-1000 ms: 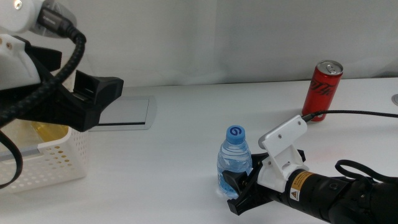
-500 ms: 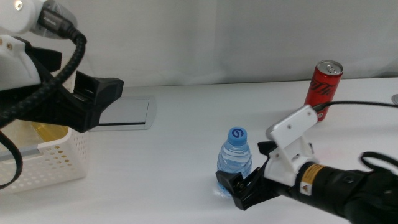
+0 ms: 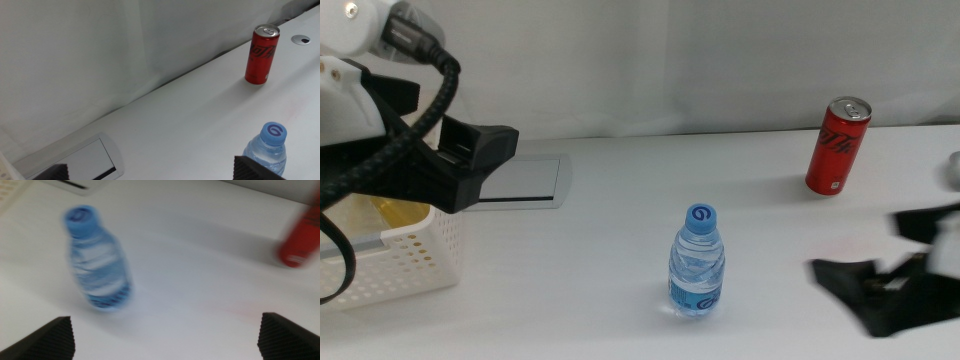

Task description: Use arms to grab the bottles and put them into the dustbin to the left of the table.

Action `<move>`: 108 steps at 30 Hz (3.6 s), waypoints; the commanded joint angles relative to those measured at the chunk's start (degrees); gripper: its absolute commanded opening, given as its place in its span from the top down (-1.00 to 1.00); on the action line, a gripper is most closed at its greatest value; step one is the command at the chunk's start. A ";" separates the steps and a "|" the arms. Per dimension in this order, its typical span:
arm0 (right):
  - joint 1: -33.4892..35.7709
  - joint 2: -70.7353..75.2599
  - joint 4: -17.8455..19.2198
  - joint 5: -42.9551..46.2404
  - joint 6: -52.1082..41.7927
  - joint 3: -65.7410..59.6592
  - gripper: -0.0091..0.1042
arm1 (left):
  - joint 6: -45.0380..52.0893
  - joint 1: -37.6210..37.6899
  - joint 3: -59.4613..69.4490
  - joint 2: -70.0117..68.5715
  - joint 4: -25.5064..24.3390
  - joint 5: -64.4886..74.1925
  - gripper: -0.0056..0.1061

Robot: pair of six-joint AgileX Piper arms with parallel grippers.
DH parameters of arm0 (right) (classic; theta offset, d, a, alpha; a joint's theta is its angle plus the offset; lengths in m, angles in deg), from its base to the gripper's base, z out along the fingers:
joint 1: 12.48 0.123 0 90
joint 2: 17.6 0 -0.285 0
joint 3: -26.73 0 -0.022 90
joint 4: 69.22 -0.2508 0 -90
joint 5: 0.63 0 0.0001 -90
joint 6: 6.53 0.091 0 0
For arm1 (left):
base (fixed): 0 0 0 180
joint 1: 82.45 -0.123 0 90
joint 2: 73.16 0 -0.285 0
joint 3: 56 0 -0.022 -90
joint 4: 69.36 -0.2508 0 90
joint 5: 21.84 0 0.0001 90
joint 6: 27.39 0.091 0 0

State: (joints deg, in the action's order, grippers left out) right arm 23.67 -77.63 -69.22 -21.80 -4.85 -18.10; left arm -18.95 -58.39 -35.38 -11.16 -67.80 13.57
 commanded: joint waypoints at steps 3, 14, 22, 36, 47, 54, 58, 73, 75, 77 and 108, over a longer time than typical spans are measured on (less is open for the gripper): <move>-6.78 9.80 4.40 -10.76 -0.36 0.22 -0.98 | 0.13 0.57 0.24 -0.18 0.72 -0.26 -0.62; -14.68 22.19 8.74 -24.38 1.79 0.22 -0.98 | 14.16 4.81 11.40 -0.18 15.13 -13.41 -0.62; -14.68 22.19 10.05 -22.64 3.09 0.22 -0.98 | 15.54 14.57 20.89 4.20 17.45 -31.03 -0.62; -14.68 22.19 12.93 -21.20 5.92 0.22 -0.98 | 8.35 22.19 27.24 24.66 17.31 -57.06 -0.62; -14.68 22.19 12.93 -20.53 7.10 0.22 -0.98 | -9.14 22.19 27.24 43.58 1.91 -74.43 -0.54; -14.68 22.19 12.93 -20.53 7.33 0.22 -0.98 | -11.51 22.19 26.90 53.07 1.73 -88.96 -0.54; -14.68 22.19 12.93 -20.43 7.33 0.22 -0.98 | -11.51 22.19 26.04 55.72 1.73 -94.72 -0.54; -14.68 22.19 12.93 -20.43 7.33 0.22 -0.98 | -14.31 22.19 13.74 60.12 0.98 -79.67 -0.32; -14.68 22.19 12.93 -20.43 7.33 0.22 -0.98 | -14.45 22.19 13.38 60.08 0.33 -79.19 0.02; -14.68 22.19 12.93 -20.32 7.33 0.22 -0.98 | -14.45 22.19 13.26 60.08 0.33 -78.71 0.46; -14.68 22.19 13.05 -15.92 7.51 0.22 -0.98 | -4.92 -10.32 -22.41 35.83 0.40 -11.53 0.95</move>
State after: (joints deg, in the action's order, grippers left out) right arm 9.34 -55.75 -56.82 -38.62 2.59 -18.10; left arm -22.34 -66.32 -54.80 25.67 -67.38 -1.92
